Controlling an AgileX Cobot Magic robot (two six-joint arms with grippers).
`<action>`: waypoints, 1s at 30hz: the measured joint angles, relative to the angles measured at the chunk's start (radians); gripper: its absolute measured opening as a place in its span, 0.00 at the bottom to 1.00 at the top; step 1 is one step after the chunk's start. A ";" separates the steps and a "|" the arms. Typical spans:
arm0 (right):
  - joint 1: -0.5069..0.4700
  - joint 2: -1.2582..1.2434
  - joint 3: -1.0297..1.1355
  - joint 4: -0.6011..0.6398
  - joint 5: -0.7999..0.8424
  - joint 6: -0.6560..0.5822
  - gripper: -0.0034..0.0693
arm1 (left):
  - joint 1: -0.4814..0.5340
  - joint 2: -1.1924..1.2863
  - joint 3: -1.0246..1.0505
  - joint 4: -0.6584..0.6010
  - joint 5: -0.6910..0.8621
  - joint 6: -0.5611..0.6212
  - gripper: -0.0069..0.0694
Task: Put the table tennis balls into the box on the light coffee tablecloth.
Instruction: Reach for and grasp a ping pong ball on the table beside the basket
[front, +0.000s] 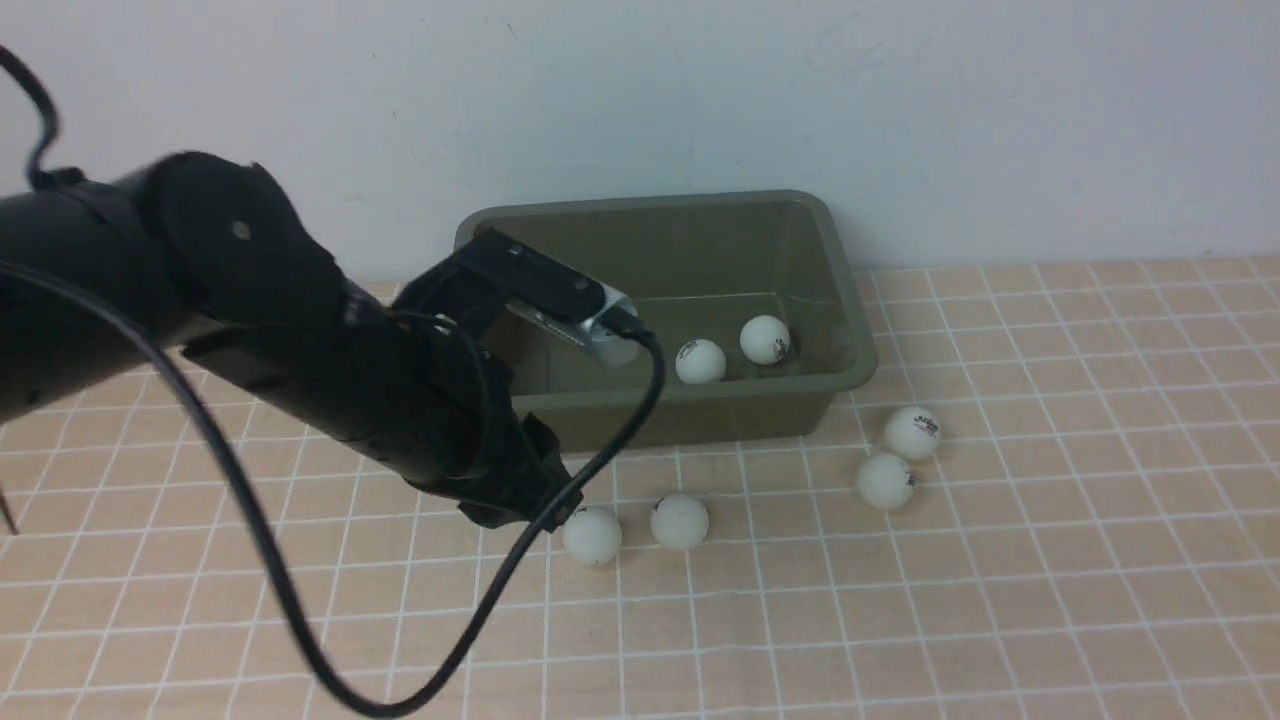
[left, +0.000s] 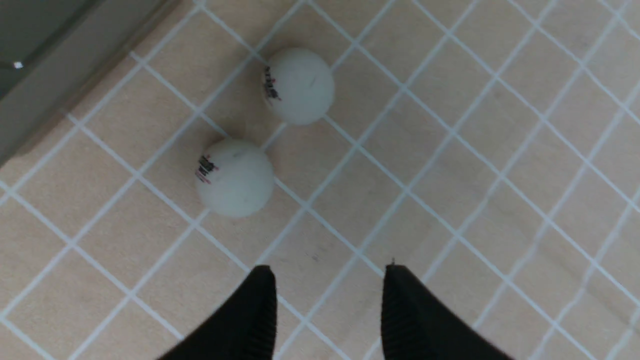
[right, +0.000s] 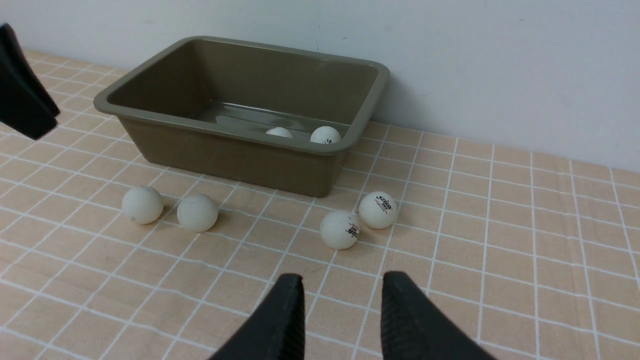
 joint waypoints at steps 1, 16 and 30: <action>0.000 0.000 0.000 0.000 0.000 0.000 0.34 | -0.002 0.025 0.000 0.011 -0.019 -0.009 0.47; 0.000 0.000 0.000 0.000 -0.001 0.000 0.34 | -0.008 0.216 0.000 0.047 -0.165 -0.034 0.63; 0.000 0.000 0.000 0.000 -0.002 0.012 0.34 | -0.074 0.264 0.000 0.044 -0.278 0.002 0.64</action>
